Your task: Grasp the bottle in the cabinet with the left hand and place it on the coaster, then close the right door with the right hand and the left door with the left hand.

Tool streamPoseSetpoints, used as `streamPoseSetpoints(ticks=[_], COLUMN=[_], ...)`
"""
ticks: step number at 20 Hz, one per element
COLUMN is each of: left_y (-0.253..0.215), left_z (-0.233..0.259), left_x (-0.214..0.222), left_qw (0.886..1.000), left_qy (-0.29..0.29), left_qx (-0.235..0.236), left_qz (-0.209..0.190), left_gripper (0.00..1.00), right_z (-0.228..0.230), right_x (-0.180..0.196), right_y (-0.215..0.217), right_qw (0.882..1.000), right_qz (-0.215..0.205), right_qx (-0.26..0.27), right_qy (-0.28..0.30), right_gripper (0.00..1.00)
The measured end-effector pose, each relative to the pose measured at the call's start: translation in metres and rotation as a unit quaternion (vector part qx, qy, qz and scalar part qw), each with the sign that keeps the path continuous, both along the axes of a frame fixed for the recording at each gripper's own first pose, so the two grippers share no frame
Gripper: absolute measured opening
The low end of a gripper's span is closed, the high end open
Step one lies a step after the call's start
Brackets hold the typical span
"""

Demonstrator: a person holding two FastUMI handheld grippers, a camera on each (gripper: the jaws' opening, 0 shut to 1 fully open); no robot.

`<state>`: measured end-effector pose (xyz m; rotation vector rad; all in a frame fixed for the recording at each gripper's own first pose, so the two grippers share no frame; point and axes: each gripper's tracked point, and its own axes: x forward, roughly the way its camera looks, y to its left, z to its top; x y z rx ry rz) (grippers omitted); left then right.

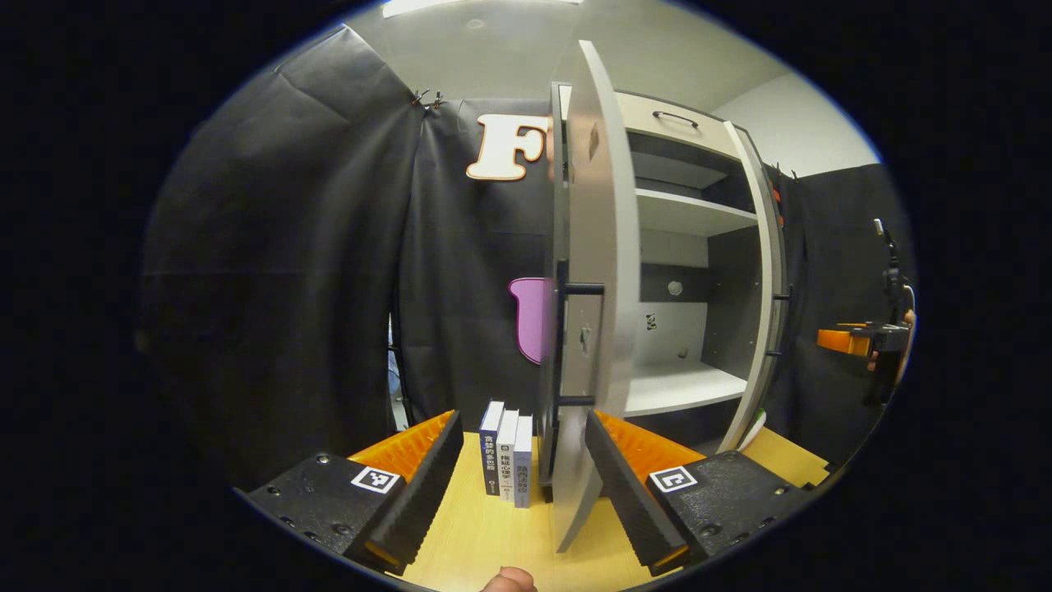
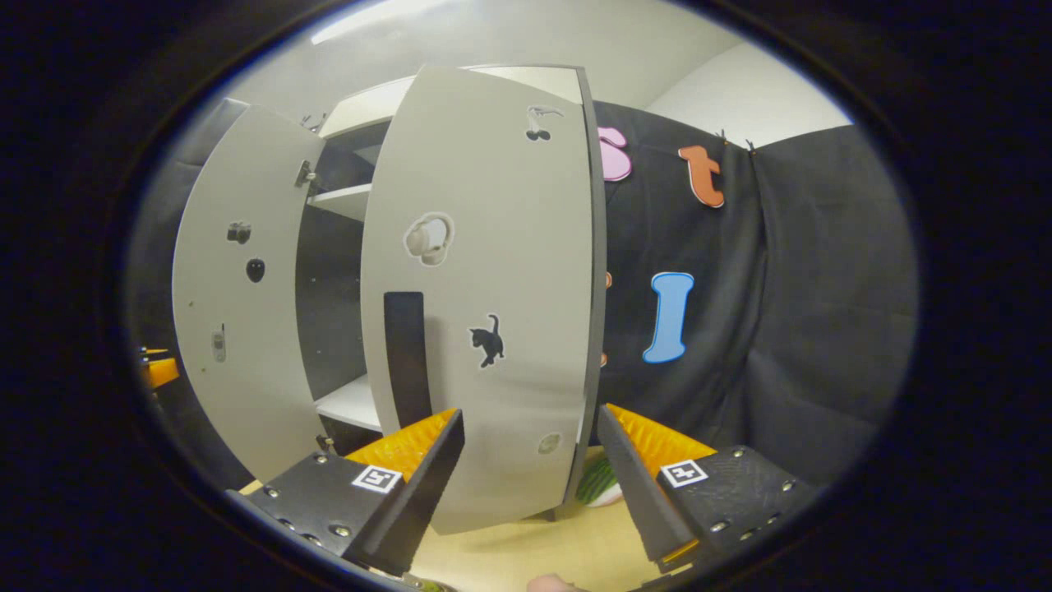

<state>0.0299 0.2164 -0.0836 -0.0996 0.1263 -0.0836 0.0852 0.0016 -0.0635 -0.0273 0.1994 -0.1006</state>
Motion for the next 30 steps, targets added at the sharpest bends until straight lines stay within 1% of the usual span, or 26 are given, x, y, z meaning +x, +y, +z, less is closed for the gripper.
streamPoseSetpoints(ticks=[1, 2, 3, 4, 6, 7, 8, 12, 13, 14, 16, 17, 19, 20, 21, 22, 23, 24, 25, 26, 27, 29, 30], left_y=[0.006, 0.012, 0.018, 0.025, 0.031, 0.035, 0.036, 0.032, 0.026, 0.023, 0.026, 0.026, 0.025, 0.024, 0.024, 0.023, 0.02, 0.015, 0.009, 0.002, -0.004, -0.006, -0.012], left_z=[0.0, 0.001, 0.001, 0.001, 0.003, 0.006, 0.007, 0.014, 0.017, 0.019, 0.02, 0.02, 0.019, 0.021, 0.019, 0.021, 0.023, 0.026, 0.025, 0.024, 0.023, 0.023, 0.026], left_x=[0.005, 0.01, 0.014, 0.019, 0.031, 0.038, 0.044, 0.064, 0.066, 0.069, 0.073, 0.074, 0.076, 0.077, 0.079, 0.08, 0.083, 0.086, 0.091, 0.096, 0.099, 0.1, 0.1], left_qw=[1.0, 1.0, 1.0, 1.0, 1.0, 1.0, 1.0, 1.0, 1.0, 1.0, 1.0, 1.0, 1.0, 1.0, 1.0, 1.0, 1.0, 1.0, 1.0, 1.0, 1.0, 1.0, 0.999], left_qy=[0.0, -0.003, -0.004, -0.004, -0.006, -0.008, -0.008, -0.011, -0.013, -0.01, -0.014, -0.011, -0.008, -0.009, -0.008, -0.012, -0.016, -0.02, -0.017, -0.012, -0.009, -0.005, -0.011], left_qx=[-0.001, -0.003, -0.002, -0.001, 0.001, 0.002, 0.001, -0.006, -0.013, -0.016, -0.005, -0.002, -0.002, -0.002, 0.002, 0.005, 0.008, 0.006, 0.001, -0.003, -0.006, 0.001, -0.001], left_qz=[0.003, 0.007, 0.013, 0.019, 0.019, 0.021, 0.017, -0.003, -0.014, -0.016, -0.015, -0.008, -0.005, -0.007, -0.008, -0.005, -0.002, -0.001, -0.004, -0.014, -0.022, -0.022, -0.031], left_gripper=[0.95, 0.95, 0.95, 0.95, 0.93, 0.95, 0.95, 0.95, 0.95, 0.96, 0.92, 0.91, 0.9, 0.9, 0.89, 0.89, 0.94, 0.93, 0.93, 0.93, 0.89, 0.89, 0.89], right_z=[-0.002, -0.001, 0.001, 0.002, 0.002, 0.002, 0.003, 0.004, 0.005, 0.007, 0.008, 0.011, 0.01, 0.01, 0.008, 0.007, 0.009, 0.008, 0.008, 0.01, 0.01, 0.012, 0.012], right_x=[-0.004, -0.008, -0.012, -0.015, -0.02, -0.022, -0.024, -0.032, -0.035, -0.036, -0.042, -0.045, -0.051, -0.054, -0.06, -0.064, -0.066, -0.067, -0.069, -0.07, -0.07, -0.071, -0.071], right_y=[-0.002, -0.002, -0.003, -0.003, -0.003, -0.001, 0.003, 0.018, 0.023, 0.028, 0.04, 0.04, 0.042, 0.042, 0.04, 0.039, 0.038, 0.038, 0.038, 0.037, 0.037, 0.037, 0.036], right_qw=[1.0, 1.0, 1.0, 1.0, 1.0, 1.0, 1.0, 1.0, 1.0, 0.999, 0.999, 0.999, 0.999, 0.999, 0.998, 0.998, 0.998, 0.998, 0.997, 0.997, 0.997, 0.997, 0.997], right_qz=[-0.002, -0.003, -0.005, -0.005, -0.012, -0.012, -0.011, -0.017, -0.02, -0.021, -0.027, -0.031, -0.037, -0.042, -0.049, -0.055, -0.06, -0.064, -0.068, -0.07, -0.07, -0.073, -0.075], right_qx=[-0.002, -0.003, -0.004, -0.005, -0.003, 0.001, 0.005, 0.013, 0.017, 0.025, 0.03, 0.028, 0.02, 0.017, 0.014, 0.012, 0.012, 0.013, 0.013, 0.011, 0.009, 0.004, 0.003], right_qy=[0.001, 0.001, -0.001, -0.001, -0.003, -0.005, -0.009, -0.013, -0.015, -0.017, -0.018, -0.021, -0.022, -0.022, -0.021, -0.021, -0.021, -0.02, -0.018, -0.017, -0.017, -0.015, -0.015], right_gripper=[0.99, 0.99, 0.95, 0.99, 0.99, 0.99, 0.99, 0.99, 0.95, 0.95, 0.95, 0.99, 1.0, 0.95, 0.95, 0.99, 0.99, 0.95, 1.0, 1.0, 1.0, 0.99, 0.98])
